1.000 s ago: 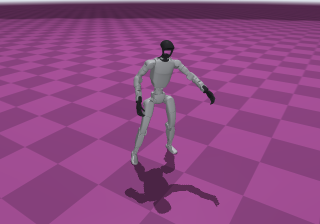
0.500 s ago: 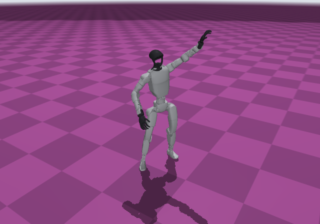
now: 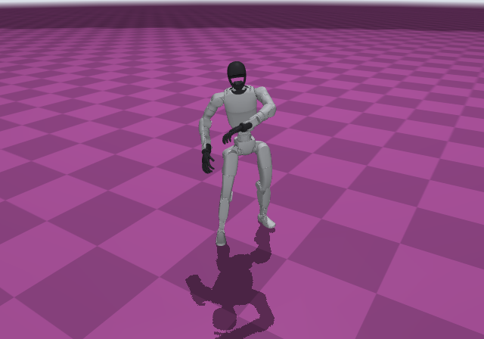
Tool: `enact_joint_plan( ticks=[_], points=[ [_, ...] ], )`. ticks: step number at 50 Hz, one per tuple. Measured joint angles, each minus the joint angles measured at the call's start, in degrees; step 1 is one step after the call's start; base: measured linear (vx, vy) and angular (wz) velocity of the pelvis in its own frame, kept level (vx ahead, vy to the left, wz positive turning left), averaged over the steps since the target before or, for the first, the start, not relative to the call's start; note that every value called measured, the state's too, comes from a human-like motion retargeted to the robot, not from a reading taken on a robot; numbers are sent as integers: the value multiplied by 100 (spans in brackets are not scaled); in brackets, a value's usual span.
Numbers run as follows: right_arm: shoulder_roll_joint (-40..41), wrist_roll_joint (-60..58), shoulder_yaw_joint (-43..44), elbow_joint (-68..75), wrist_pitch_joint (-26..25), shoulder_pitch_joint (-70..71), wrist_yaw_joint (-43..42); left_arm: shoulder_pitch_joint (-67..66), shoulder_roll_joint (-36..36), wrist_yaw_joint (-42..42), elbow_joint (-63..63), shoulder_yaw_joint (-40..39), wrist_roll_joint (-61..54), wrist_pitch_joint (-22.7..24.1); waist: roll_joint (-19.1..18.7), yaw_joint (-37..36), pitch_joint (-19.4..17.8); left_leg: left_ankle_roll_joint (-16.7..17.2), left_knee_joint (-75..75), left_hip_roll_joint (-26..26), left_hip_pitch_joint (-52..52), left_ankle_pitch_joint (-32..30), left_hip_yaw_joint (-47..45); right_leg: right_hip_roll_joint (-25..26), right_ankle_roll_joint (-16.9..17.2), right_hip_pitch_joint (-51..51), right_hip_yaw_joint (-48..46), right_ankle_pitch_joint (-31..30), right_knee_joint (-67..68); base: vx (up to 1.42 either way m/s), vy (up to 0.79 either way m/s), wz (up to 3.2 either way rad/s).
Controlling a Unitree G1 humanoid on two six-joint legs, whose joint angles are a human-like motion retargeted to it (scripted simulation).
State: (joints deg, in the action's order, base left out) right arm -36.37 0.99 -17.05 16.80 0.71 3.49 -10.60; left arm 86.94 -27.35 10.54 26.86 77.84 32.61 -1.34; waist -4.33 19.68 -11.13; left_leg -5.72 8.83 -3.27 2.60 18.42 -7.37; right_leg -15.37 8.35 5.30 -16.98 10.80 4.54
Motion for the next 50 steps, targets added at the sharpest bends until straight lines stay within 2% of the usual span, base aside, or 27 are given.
enact_joint_plan(
  ticks=[7, 11, 15, 18, 22, 29, 32, 37, 40, 43, 47, 50],
  points=[
    [253, -422, -361, -99, -83, 415, 96, -2326, 1422, 147, 1384, -912, 717, -172, 108, 561, -393, -67, -49, -26, -25, 23, -720, 101, 27, 472, 738, -125, -59, -4, -3, -91],
    [392, -579, -448, -33, -136, 418, 32, -2950, 2072, 471, 1821, -897, 934, -155, 278, 636, -550, -31, 103, 23, 14, 76, -964, 57, 287, 533, 953, -212, -208, -1, -1, -56],
    [451, -420, -410, -46, -115, 190, -63, -3266, 2401, 643, 1837, -810, 994, -9, 481, 498, -614, 23, 428, 90, 125, 254, -1108, -78, 545, 457, 952, -267, -362, 0, 0, -6],
    [427, -267, -400, -117, -82, -42, 33, -3471, 2405, 543, 1677, -867, 905, 117, 623, 311, -532, -30, 626, 45, 141, 408, -1587, -192, 633, 368, 855, -285, -438, 4, 6, 15],
    [383, 18, -392, -190, -49, -278, 243, -3668, 2215, 313, 1329, -968, 806, 268, 716, 11, -341, -107, 808, -101, 131, 269, -2119, -236, 648, 249, 710, -318, -495, 8, 10, 29],
    [616, 836, -238, -194, 112, -708, 583, -3914, 2112, 73, 1095, -856, 572, 660, 918, -576, 60, -103, 720, 9, 181, 404, -1487, -368, 622, -20, 147, -261, -410, 11, 20, 72],
    [842, 1315, -133, -20, 103, -887, 813, -3989, 2036, -27, 1065, -886, 455, 820, 1098, -880, 188, -135, 582, 146, 251, 397, -1130, -494, 453, -75, -192, -232, -251, 11, 25, 110],
    [1068, 1700, -193, 173, 152, -1117, 859, -4161, 1662, 103, 930, -1108, 218, 888, 1310, -1481, 124, -107, 341, 146, 305, 326, -507, -592, -147, 85, -843, -143, 669, 11, 24, 108],
    [1128, 1587, -317, 220, 183, -1122, 821, -4504, 1248, 311, 826, -1644, -310, 838, 1317, -1705, -74, 71, 232, -20, 267, 289, -82, -440, -427, 364, -863, 93, 1619, 13, 17, 121],
    [1166, 1270, -430, 244, 151, -1106, 825, -5145, 810, 470, 844, -2642, -1467, 674, 1344, -1729, -246, 251, 88, -129, 198, 219, 377, -52, -379, 744, -439, 255, 2310, 15, 7, 138],
    [1232, 969, -421, 217, 93, -1136, 799, -6018, 545, 926, 1241, -4487, -3599, 437, 1399, -1701, -476, 325, -90, -151, 138, 128, 903, 447, -231, 1143, -184, 180, 2252, 16, -2, 128],
    [1260, 1044, -379, 211, 44, -1074, 695, -6339, 585, 1206, 1880, -6081, -5890, 572, 1488, -1684, -704, 259, -147, 8, 119, 127, 1197, 480, -149, 1230, -583, 45, 1477, 18, -6, 108]
  ],
)
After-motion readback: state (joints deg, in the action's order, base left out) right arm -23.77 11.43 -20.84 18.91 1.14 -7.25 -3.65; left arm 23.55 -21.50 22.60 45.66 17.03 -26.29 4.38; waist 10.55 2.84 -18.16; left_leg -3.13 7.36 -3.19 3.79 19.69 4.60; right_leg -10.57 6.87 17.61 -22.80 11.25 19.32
